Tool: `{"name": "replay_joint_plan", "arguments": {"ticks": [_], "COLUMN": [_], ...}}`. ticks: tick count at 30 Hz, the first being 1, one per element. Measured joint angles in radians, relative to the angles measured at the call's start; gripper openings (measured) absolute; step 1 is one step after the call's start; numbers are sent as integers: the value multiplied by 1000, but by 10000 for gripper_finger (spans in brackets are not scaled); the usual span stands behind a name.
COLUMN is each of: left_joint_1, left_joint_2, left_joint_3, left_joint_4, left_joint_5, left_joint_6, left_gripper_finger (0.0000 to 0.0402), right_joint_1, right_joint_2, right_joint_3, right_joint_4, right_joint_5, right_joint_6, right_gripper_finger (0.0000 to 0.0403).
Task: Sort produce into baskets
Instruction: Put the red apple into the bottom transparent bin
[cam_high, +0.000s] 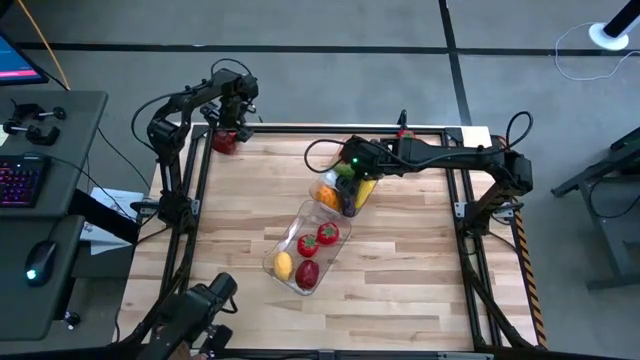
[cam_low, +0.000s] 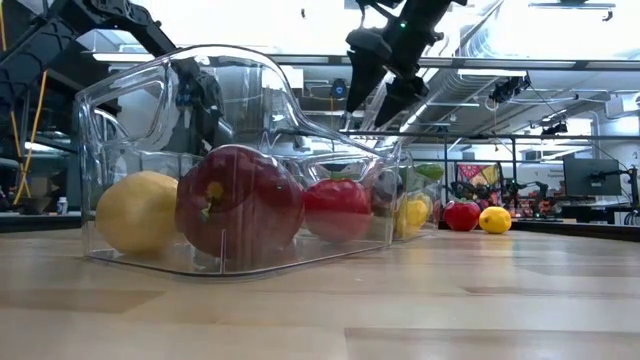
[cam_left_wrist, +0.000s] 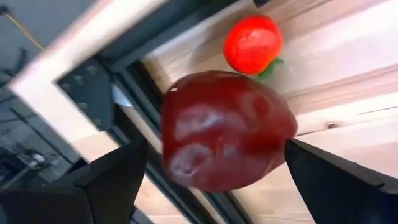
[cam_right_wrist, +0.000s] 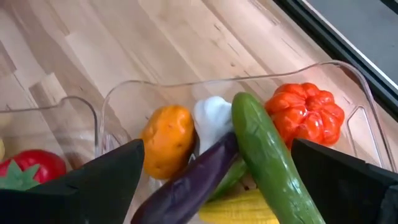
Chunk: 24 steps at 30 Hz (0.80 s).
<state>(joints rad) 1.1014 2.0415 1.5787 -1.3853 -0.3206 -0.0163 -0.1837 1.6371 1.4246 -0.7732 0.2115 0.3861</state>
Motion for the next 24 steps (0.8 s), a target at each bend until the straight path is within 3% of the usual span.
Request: {"name": "replay_joint_plan", "arguments": {"ticks": [4,20,24], "left_joint_1": [13,12,7], "left_joint_2": [31,90,90], "left_joint_3": [0,2,2], "left_joint_4": [-13,-27,-26], "left_joint_5": [53,51,96], "left_joint_6": [-6,-25,-28], "left_gripper_finger": [365,365,365], "right_joint_1": [0,0,0], "right_joint_2": [0,0,0], "right_joint_3": [0,0,0], "right_joint_4": [11,15,15], "right_joint_5": [6,27,28], "right_joint_6": [23,70,70], "right_gripper_finger": [399,399,399]}}
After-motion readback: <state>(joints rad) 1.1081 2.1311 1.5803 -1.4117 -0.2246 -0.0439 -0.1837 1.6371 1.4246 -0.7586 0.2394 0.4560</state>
